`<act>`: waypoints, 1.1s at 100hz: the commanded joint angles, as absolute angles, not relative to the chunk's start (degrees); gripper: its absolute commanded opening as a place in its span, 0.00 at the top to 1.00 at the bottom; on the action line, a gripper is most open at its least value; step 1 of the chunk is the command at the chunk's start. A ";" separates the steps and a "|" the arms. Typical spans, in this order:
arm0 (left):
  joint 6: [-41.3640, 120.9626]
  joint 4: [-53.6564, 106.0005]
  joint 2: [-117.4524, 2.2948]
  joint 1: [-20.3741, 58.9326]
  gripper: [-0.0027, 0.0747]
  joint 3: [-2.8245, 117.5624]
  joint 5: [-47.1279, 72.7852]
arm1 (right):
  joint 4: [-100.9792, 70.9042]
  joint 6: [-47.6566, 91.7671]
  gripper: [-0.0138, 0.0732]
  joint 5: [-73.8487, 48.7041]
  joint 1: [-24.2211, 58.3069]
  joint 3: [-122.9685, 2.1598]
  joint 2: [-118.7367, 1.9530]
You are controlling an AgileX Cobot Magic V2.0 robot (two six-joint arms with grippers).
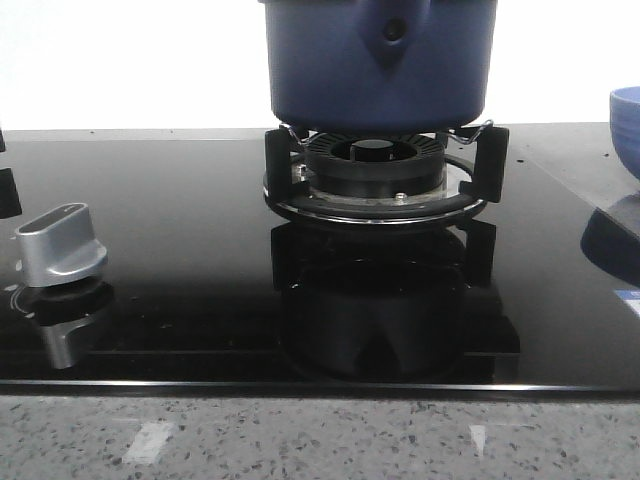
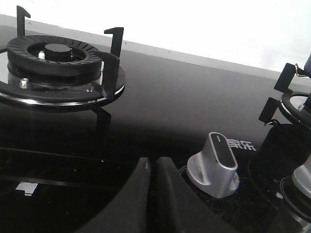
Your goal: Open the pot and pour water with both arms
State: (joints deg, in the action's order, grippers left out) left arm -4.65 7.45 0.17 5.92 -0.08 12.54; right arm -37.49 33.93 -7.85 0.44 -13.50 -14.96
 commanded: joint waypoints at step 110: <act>-5.14 7.71 1.75 6.36 0.99 -1.90 8.49 | -0.73 2.33 0.90 -3.98 0.08 2.10 1.74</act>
